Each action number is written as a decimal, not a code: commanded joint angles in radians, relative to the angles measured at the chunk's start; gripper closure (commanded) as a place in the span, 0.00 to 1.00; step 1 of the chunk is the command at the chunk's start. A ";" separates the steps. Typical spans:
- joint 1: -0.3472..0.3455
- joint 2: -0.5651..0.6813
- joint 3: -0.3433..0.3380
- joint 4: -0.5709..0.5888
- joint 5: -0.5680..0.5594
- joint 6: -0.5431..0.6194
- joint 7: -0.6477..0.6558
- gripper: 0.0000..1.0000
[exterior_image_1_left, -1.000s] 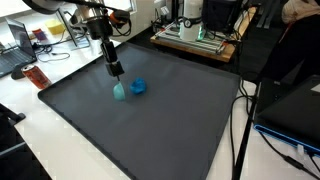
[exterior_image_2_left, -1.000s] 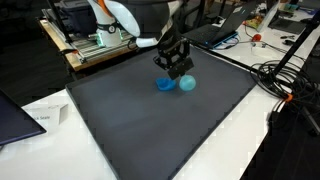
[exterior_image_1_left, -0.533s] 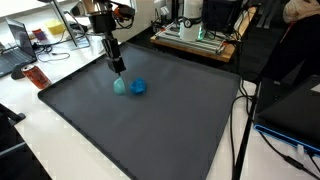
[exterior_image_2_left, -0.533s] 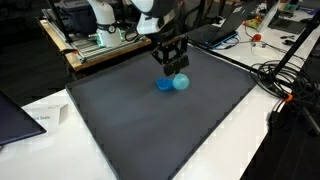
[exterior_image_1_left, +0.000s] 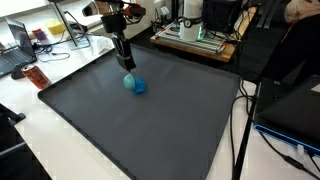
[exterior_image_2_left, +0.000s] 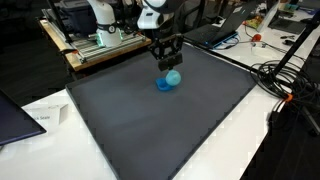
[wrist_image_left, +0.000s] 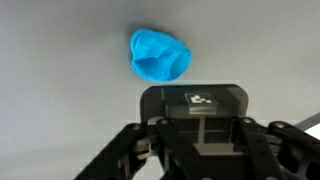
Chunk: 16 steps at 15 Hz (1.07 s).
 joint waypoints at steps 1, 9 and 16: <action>-0.028 -0.066 0.021 -0.071 0.018 0.012 0.043 0.78; -0.110 -0.131 0.108 -0.216 0.017 0.010 0.095 0.78; -0.205 -0.178 0.220 -0.408 0.014 0.007 0.136 0.78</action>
